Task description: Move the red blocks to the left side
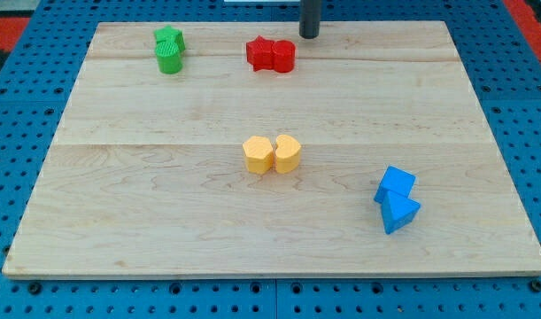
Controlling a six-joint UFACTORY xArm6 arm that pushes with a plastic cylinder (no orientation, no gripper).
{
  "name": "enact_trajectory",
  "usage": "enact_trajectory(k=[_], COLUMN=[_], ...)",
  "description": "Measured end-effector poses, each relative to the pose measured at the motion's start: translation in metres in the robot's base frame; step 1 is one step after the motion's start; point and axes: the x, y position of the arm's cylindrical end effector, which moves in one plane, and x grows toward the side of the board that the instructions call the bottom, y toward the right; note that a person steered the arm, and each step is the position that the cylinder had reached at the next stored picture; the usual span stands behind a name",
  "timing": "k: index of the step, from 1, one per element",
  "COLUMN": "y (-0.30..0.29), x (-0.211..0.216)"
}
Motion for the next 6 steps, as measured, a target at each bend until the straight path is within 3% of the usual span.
enact_trajectory(k=[2, 6], y=[0.015, 0.017], x=[0.033, 0.037])
